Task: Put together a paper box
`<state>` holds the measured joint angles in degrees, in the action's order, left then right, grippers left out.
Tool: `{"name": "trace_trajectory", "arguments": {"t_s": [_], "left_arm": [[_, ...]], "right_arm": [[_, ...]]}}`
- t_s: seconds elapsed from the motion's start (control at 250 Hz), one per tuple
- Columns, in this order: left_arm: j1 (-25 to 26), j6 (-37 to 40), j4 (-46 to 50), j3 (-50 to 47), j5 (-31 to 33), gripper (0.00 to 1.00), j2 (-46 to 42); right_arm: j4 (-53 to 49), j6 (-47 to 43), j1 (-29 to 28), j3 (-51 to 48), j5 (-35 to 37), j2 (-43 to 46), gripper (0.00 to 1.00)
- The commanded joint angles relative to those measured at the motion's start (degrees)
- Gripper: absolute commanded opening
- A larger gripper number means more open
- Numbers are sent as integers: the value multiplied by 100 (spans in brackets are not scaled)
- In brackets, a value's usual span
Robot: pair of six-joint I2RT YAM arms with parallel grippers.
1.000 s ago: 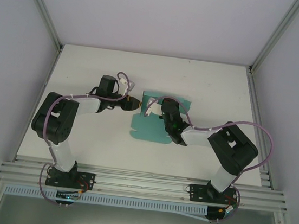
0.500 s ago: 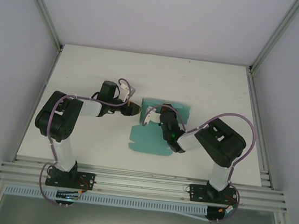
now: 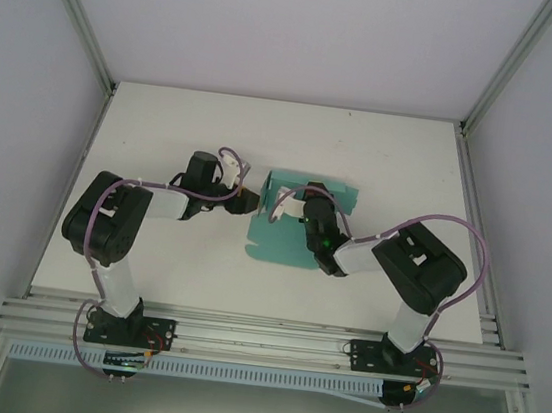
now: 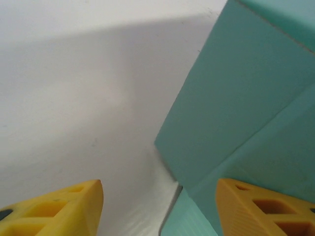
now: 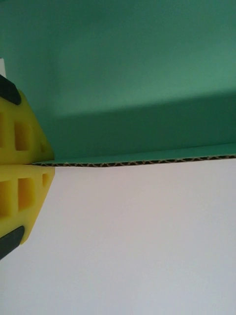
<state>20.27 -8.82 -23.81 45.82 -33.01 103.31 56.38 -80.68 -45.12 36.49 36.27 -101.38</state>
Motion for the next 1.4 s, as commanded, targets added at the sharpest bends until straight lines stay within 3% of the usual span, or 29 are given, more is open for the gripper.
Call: {"name": "trace_trajectory", "arguments": {"t_s": [0.0, 0.288, 0.624, 0.863, 1.203, 1.395], "left_arm": [[-32, -246, -22, 289, 276, 63, -164], [-348, -529, 185, 469, 254, 62, -57], [-353, -432, 43, 679, -384, 62, 345], [-341, -293, -317, 438, -880, 62, 345], [-44, 213, -194, 861, -1272, 64, 714], [46, 407, 343, 1298, -750, 64, 959]], "right_arm": [[25, -180, 41, 156, -149, 87, 0], [418, -492, 317, 399, -202, -220, 0], [1185, -846, 305, 381, -167, -911, 0], [1471, -761, 261, 272, -102, -1100, 0], [1389, -677, 164, 236, -77, -1016, 0], [1273, -538, 152, 200, -160, -888, 0]]}}
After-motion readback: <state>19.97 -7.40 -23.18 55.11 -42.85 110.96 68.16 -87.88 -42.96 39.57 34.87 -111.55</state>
